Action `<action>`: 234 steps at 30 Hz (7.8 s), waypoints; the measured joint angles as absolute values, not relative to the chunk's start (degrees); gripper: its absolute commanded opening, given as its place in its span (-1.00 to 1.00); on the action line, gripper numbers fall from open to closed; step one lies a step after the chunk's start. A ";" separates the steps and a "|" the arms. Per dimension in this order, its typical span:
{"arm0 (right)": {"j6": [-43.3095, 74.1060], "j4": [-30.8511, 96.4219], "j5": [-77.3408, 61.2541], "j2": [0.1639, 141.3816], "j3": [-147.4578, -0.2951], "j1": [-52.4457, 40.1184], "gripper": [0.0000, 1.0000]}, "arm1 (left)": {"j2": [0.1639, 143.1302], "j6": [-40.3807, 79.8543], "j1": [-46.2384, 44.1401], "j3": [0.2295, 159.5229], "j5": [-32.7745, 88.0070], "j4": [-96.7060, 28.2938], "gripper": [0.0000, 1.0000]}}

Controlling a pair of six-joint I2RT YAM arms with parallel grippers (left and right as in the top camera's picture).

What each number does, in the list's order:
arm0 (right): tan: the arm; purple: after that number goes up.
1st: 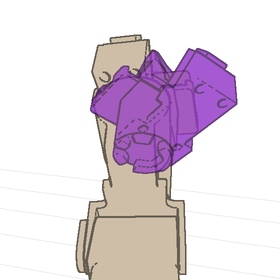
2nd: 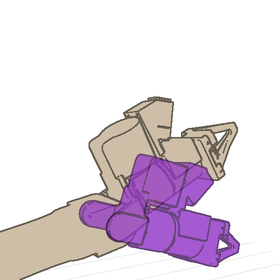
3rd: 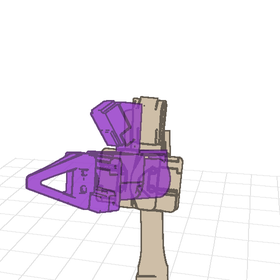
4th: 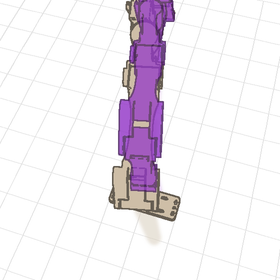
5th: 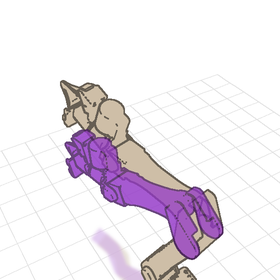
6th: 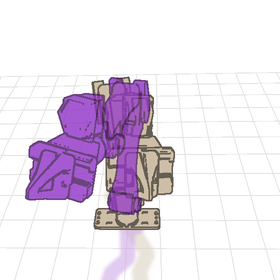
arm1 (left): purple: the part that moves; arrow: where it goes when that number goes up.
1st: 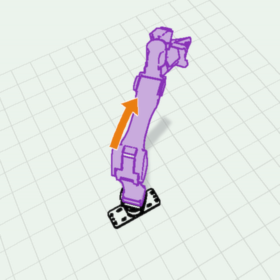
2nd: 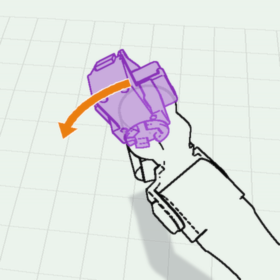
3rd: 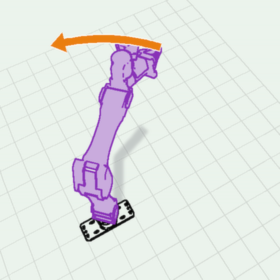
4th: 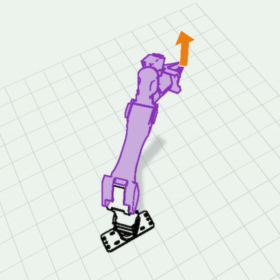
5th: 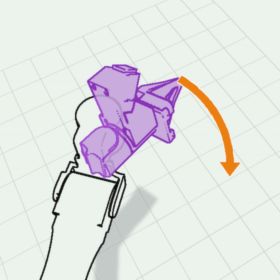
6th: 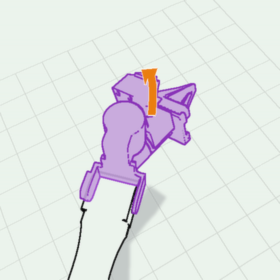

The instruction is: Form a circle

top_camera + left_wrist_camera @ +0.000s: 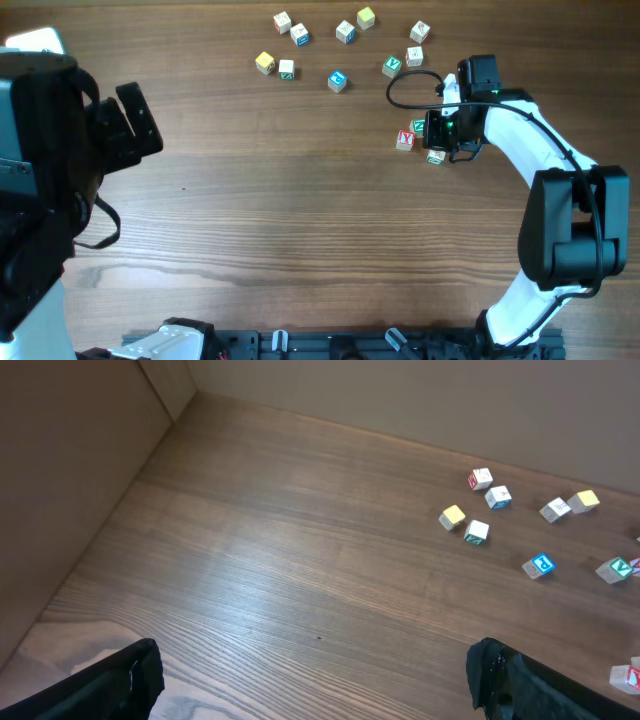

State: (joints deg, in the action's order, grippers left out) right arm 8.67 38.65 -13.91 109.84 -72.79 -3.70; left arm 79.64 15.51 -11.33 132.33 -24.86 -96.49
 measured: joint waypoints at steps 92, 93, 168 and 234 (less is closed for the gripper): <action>11.86 3.86 -8.03 155.57 -129.38 -25.30 0.56 | 79.64 15.51 -11.33 132.33 -24.86 -96.49 1.00; 11.84 2.44 -7.66 156.40 -129.38 -25.30 0.56 | 79.64 15.51 -11.33 132.33 -24.86 -96.49 1.00; 1.93 11.79 -0.97 153.93 -135.04 -26.15 -0.68 | 79.64 15.51 -11.33 132.33 -24.86 -96.49 1.00; 5.74 60.29 6.63 112.62 -84.44 -20.18 -0.50 | 79.64 15.51 -11.33 132.33 -24.86 -96.49 1.00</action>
